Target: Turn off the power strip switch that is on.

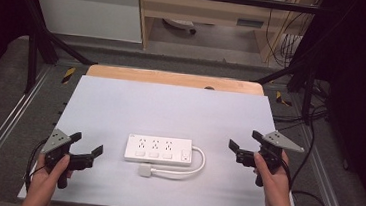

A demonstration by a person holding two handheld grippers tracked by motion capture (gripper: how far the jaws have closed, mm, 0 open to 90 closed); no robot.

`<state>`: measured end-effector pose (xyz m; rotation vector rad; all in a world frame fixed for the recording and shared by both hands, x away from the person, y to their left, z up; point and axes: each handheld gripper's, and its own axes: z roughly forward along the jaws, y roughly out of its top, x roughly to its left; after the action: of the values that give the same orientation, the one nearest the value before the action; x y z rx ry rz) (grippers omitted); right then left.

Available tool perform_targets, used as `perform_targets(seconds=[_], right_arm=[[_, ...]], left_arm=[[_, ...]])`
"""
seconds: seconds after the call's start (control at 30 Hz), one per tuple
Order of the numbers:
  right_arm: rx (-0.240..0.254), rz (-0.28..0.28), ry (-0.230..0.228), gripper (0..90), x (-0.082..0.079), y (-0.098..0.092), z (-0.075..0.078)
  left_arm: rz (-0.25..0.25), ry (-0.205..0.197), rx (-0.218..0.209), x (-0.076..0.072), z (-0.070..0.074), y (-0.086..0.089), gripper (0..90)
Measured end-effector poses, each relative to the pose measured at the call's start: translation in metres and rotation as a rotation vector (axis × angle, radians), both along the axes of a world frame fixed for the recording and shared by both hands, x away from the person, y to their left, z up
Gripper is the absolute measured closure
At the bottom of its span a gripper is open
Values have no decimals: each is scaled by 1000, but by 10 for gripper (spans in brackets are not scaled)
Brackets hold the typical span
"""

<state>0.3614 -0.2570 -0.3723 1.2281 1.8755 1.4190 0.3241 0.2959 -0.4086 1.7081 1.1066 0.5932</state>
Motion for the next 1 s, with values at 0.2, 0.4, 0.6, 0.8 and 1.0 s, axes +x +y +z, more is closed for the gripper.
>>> perform_targets(seconds=[0.2, 0.4, 0.6, 0.8, 1.0], right_arm=[[6, -28, -1, 40, -4, -14, -4], [19, -48, -9, 40, -7, -27, -7], [8, -65, -18, 41, -7, -34, -14], [-21, -83, -25, 40, -2, -36, -26], [-36, -88, -41, 35, 2, -36, -37]], left_arm=[[1, -3, -3, 0, 0, 1, 54], [1, -3, -3, 0, 0, 1, 54], [2, -4, -2, 0, 0, 1, 54], [2, -4, -2, 0, 0, 2, 54], [3, -3, -2, 0, 0, 1, 54]])
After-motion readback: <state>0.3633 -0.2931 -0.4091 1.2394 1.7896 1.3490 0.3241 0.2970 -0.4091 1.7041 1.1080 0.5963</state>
